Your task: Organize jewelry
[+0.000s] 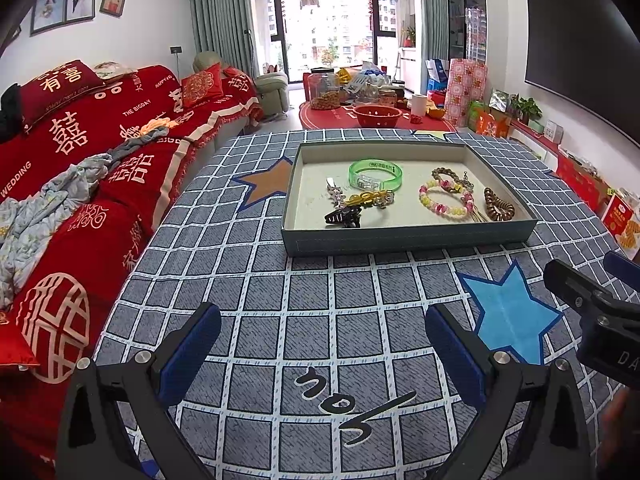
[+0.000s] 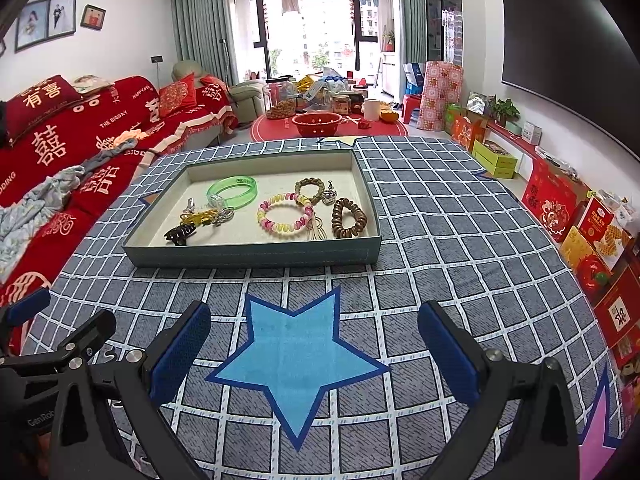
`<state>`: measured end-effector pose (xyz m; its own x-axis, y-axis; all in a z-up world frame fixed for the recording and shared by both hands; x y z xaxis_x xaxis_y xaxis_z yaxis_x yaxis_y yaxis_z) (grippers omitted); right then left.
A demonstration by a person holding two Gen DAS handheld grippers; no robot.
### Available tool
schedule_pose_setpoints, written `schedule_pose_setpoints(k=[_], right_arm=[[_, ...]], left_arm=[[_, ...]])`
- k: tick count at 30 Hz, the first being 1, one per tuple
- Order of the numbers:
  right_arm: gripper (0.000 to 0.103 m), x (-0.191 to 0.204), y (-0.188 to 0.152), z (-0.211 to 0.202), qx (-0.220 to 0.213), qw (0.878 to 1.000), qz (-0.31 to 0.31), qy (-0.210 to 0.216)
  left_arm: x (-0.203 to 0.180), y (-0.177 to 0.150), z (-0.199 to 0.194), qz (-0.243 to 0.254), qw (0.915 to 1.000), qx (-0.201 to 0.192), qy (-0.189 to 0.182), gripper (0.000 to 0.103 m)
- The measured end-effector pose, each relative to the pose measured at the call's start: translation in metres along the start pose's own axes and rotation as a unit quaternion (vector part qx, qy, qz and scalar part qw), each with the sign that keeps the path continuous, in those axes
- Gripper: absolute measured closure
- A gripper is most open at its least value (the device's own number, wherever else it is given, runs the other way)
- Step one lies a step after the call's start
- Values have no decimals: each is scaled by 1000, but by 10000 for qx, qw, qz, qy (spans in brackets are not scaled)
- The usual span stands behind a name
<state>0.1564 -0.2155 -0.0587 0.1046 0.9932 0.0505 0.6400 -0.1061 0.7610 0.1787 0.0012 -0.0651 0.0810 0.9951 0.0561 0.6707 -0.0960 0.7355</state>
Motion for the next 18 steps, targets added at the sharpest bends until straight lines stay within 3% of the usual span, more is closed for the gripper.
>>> schedule_pose_setpoints(k=[18], right_arm=[[0, 1, 0, 0, 1, 10000, 12, 12]], left_arm=[[2, 1, -1, -18, 10000, -22, 2, 0]])
Point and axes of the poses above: each gripper's, at about its wrist camera, not at the fingertips, and z roughly the way its jaws point, x to its left, y to its top, the point moved 9 cm from there along z, roughly the way its jaws point
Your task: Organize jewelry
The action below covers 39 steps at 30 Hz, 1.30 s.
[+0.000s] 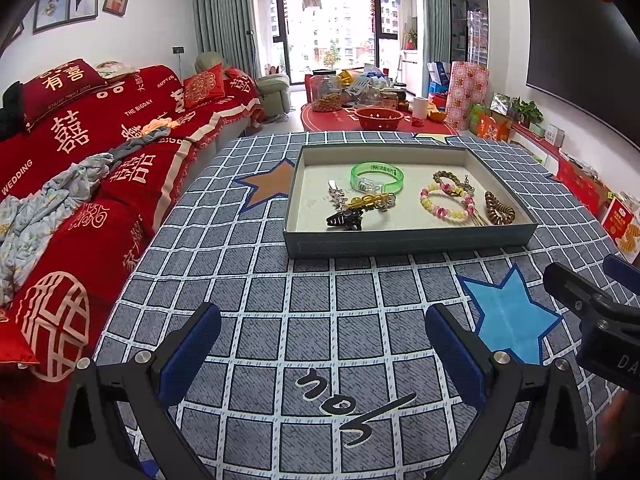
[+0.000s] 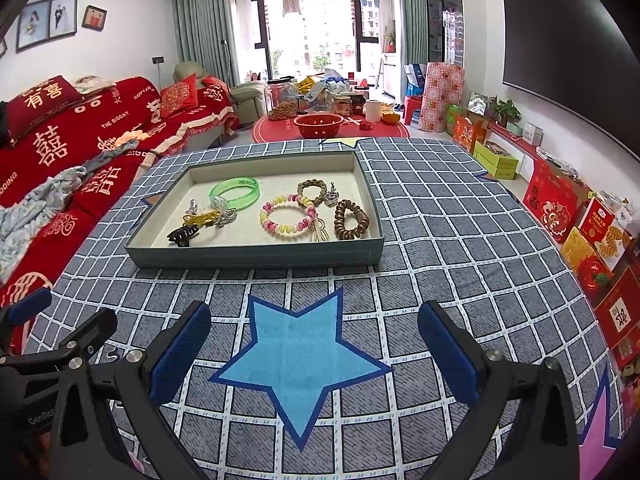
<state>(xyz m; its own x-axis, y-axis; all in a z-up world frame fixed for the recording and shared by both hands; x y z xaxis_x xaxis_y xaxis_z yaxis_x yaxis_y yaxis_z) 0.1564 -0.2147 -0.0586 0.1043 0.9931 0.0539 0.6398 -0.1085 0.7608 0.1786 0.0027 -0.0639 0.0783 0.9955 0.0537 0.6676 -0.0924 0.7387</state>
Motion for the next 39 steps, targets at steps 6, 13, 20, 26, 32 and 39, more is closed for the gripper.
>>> schedule_pose_setpoints(k=[6, 13, 20, 26, 32, 39], right_arm=[[0, 0, 0, 0, -1, 10000, -11, -9], [0, 0, 0, 1, -3, 10000, -8, -6], [0, -1, -1, 1, 1, 10000, 1, 0], [0, -1, 0, 1, -6, 10000, -5, -4], [0, -1, -1, 1, -4, 10000, 5, 4], [0, -1, -1, 1, -8, 10000, 1, 2]], left_arm=[[0, 0, 0, -4, 10000, -3, -1, 0], [0, 0, 0, -9, 10000, -2, 3, 0], [1, 0, -1, -14, 10000, 11, 12, 0], [1, 0, -2, -15, 10000, 9, 6, 0], [3, -1, -3, -22, 10000, 20, 8, 0], [2, -1, -3, -12, 10000, 19, 7, 0]])
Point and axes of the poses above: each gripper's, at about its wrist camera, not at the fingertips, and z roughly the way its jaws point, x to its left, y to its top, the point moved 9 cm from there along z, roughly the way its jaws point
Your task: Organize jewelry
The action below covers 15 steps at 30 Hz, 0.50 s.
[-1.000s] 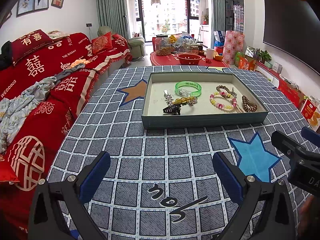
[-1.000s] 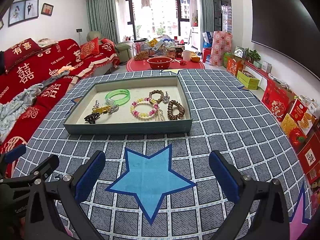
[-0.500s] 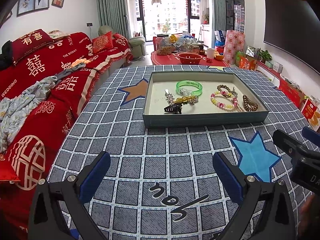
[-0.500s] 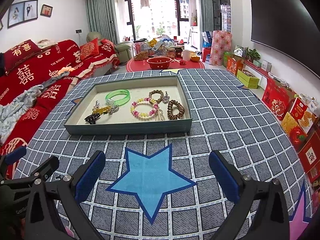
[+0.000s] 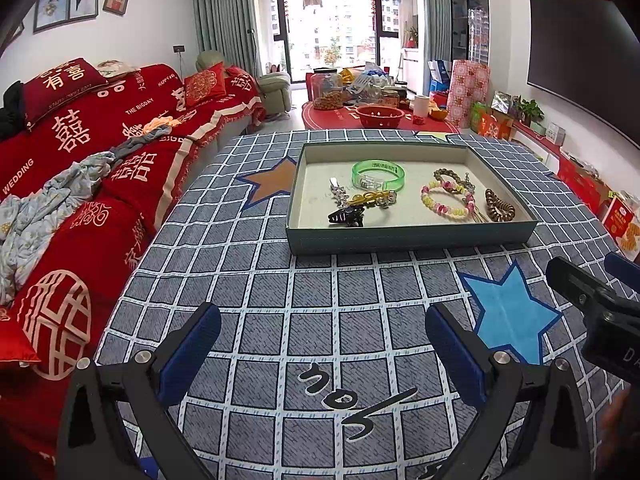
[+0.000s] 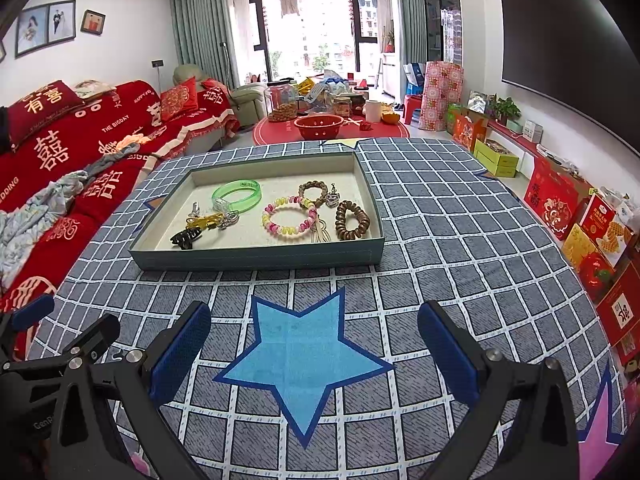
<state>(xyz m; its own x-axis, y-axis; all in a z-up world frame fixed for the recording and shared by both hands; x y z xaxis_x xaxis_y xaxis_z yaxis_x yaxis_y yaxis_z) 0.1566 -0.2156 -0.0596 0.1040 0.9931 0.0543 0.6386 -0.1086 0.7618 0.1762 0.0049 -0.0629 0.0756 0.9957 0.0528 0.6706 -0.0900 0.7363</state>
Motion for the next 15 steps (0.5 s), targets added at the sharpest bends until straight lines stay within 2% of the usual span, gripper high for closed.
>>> schedule_pose_setpoints(k=[15], right_arm=[[0, 0, -1, 0, -1, 10000, 0, 6]], left_arm=[[1, -1, -1, -5, 10000, 18, -15, 0]])
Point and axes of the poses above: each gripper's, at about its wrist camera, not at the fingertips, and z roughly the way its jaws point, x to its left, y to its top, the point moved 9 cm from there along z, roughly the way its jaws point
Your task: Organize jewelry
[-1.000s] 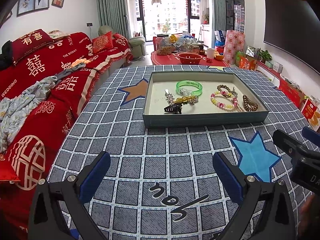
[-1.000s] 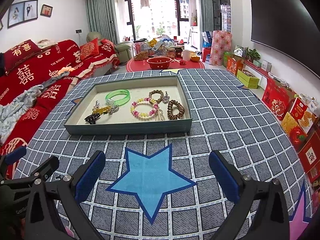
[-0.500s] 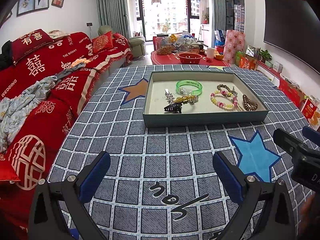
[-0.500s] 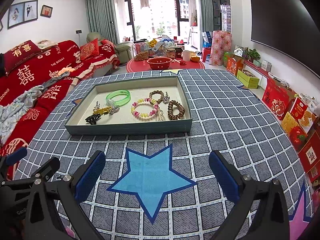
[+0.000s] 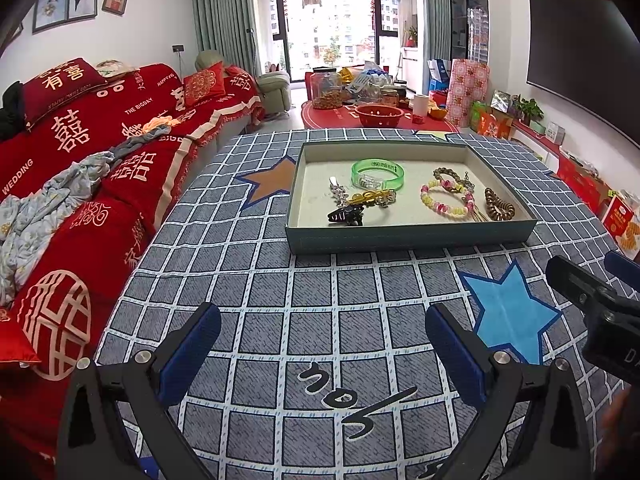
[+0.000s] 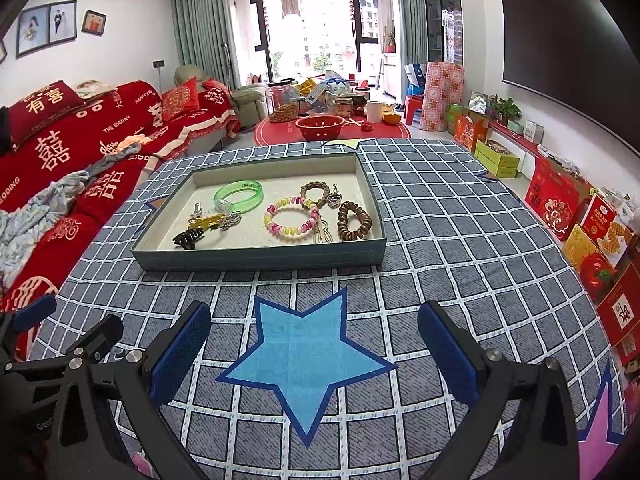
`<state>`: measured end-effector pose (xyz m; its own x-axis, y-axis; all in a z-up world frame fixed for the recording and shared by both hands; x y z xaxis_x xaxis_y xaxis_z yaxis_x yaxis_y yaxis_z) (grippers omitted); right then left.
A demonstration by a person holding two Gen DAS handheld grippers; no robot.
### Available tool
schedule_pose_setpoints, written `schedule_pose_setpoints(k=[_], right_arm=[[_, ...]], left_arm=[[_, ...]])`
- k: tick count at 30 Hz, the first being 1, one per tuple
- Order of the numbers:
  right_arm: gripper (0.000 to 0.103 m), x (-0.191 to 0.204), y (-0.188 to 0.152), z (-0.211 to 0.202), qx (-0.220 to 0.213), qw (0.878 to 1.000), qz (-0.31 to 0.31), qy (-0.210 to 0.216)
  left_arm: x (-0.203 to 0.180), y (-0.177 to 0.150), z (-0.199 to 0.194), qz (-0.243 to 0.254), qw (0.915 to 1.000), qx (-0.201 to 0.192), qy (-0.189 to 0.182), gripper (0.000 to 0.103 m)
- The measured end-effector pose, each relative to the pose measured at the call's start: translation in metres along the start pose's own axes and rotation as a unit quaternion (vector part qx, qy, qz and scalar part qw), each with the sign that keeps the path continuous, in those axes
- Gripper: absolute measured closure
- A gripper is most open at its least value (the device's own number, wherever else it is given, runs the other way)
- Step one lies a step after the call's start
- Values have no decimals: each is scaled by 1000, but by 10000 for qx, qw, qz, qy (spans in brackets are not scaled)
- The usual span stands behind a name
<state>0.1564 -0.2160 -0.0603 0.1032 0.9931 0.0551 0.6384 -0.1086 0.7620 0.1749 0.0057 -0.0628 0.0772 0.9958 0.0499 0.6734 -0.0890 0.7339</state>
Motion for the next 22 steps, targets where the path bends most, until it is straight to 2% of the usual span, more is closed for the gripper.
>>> schedule_pose_setpoints(k=[22], right_arm=[[0, 3, -1, -2, 29, 10000, 27, 1]], left_arm=[[3, -1, 3, -111, 9999, 57, -20, 0]])
Point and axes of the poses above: each gripper's, at about its wrist camera, not at the fingertips, and z roughly the way its jaws point, x to its left, y to its top, the point moved 9 cm from there along z, roughly the way its jaws point
